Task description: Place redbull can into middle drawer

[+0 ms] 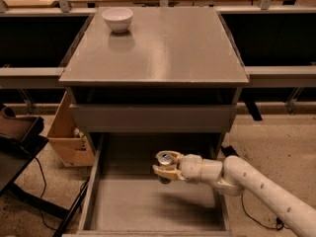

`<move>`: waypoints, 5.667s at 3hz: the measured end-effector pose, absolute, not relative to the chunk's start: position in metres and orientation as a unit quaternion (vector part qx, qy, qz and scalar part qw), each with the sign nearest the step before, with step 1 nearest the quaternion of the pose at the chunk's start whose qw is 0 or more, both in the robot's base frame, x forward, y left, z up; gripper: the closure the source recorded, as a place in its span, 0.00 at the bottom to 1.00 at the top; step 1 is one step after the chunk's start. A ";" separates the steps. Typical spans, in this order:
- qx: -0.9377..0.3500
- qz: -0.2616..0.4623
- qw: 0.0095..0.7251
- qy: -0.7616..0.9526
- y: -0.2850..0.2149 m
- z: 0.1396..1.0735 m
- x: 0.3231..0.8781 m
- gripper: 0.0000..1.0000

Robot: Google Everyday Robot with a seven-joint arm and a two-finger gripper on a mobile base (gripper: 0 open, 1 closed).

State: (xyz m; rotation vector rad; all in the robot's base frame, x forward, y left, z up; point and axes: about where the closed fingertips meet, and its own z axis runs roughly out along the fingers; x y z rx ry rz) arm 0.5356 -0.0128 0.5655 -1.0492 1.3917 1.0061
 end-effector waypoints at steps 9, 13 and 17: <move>-0.453 0.442 0.548 0.546 0.082 0.452 0.531 0.29; -0.468 0.431 0.549 0.542 0.073 0.478 0.530 0.00; -0.555 0.331 0.503 0.574 0.001 0.622 0.517 0.00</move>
Offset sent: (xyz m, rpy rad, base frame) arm 0.0158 0.0731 -0.0755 0.0342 -0.0381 0.0980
